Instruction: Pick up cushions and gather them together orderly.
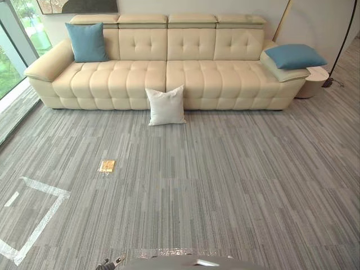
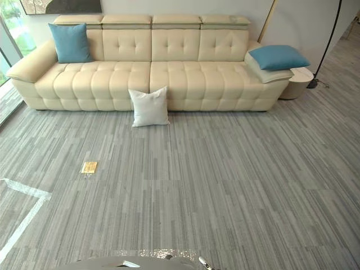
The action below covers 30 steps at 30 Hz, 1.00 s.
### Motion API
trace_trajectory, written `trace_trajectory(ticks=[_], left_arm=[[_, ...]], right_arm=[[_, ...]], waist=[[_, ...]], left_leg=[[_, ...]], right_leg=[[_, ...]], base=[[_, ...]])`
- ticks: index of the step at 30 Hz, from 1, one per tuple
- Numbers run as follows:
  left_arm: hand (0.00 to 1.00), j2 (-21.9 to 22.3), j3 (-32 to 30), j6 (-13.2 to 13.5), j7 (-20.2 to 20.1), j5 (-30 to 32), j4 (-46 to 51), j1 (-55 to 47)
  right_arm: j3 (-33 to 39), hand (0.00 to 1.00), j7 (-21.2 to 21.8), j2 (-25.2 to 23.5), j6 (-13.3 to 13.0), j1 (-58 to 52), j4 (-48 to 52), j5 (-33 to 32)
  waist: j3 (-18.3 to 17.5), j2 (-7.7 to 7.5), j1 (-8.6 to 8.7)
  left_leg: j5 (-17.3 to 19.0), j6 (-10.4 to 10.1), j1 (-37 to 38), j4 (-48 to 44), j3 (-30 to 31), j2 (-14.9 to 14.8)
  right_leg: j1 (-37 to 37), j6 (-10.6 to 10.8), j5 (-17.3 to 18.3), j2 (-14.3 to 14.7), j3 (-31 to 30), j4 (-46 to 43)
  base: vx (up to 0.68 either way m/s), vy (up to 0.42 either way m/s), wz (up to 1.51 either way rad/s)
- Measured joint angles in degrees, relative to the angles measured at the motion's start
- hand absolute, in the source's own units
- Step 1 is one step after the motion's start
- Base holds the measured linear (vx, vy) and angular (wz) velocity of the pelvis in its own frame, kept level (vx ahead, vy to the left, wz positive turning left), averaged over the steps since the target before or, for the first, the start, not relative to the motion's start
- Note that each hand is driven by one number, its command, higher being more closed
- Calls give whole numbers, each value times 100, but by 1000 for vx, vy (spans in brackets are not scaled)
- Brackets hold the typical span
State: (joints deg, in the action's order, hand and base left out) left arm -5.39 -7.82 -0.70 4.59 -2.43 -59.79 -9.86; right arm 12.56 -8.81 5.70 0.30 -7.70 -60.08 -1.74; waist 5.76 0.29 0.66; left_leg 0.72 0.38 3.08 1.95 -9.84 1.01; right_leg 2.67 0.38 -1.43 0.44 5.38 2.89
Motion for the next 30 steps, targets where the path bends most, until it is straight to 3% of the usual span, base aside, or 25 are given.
trace_trajectory(ticks=[12,30], left_arm=[[0,7,8,16,1,148,-6,247],[0,-37,136,81,3,273,-61,289]], right_arm=[[154,0,-4,-57,-2,310,16,164],[215,0,-11,-83,-5,337,18,144]], waist=[[93,-6,3],[152,-29,2]], left_leg=[[51,-107,213,137,-96,4],[49,-104,317,243,-192,0]], right_leg=[[234,144,62,11,15,168],[264,125,49,18,-21,174]], base=[[22,-5,-1],[-38,-10,-2]])
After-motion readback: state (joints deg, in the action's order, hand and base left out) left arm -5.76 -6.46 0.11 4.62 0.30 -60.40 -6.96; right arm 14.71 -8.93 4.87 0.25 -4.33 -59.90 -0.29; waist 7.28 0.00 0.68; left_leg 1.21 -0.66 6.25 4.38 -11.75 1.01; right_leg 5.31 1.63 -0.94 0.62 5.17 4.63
